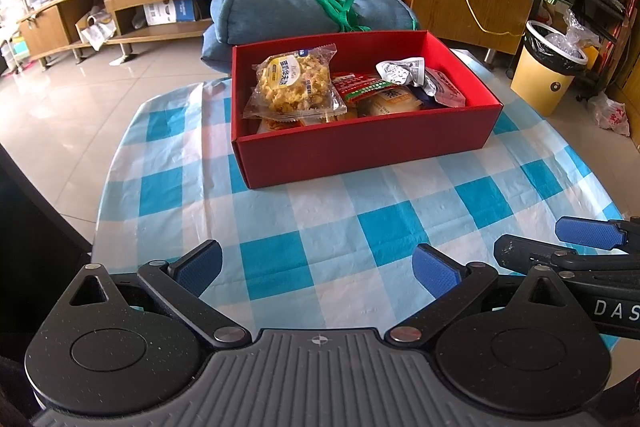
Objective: Organize snacks
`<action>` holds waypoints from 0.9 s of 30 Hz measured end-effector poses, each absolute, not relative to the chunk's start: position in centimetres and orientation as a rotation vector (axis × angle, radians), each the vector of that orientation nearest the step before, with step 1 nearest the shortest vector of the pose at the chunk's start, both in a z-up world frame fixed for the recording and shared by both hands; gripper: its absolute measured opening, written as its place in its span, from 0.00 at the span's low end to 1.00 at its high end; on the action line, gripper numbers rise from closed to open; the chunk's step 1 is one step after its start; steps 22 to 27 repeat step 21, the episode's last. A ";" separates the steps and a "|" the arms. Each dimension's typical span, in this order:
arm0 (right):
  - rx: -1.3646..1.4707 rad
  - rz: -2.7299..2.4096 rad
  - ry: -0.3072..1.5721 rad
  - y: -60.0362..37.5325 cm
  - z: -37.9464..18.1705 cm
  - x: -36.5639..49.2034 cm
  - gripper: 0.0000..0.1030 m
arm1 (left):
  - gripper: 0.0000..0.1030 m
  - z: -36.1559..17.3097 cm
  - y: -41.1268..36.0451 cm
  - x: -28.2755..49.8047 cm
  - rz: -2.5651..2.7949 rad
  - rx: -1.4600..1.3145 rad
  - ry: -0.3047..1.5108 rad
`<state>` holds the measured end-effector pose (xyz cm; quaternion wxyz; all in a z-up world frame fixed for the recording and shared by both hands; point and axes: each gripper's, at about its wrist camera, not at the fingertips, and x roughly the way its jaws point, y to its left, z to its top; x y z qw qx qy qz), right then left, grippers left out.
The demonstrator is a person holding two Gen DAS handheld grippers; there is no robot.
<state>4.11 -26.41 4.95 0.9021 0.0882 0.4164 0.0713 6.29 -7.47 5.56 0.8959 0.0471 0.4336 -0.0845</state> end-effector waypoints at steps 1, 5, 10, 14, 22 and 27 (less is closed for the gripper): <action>0.183 0.148 0.861 -26.4 5.0 4.1 0.65 | 0.99 5.6 -7.5 6.3 -0.175 0.097 0.899; 0.182 0.148 0.862 -26.4 4.9 4.1 0.65 | 0.99 5.6 -7.4 6.3 -0.175 0.098 0.899; 0.180 0.148 0.864 -26.3 4.8 4.0 0.65 | 0.99 5.5 -7.4 6.2 -0.176 0.099 0.903; 0.180 0.149 0.866 -26.3 4.7 4.0 0.65 | 0.99 5.5 -7.4 6.1 -0.176 0.102 0.903; 0.179 0.155 0.863 -26.2 4.6 3.9 0.66 | 0.99 5.6 -7.4 6.1 -0.173 0.104 0.902; 0.179 0.155 0.863 -26.2 4.6 3.9 0.66 | 0.99 5.6 -7.4 6.1 -0.173 0.104 0.902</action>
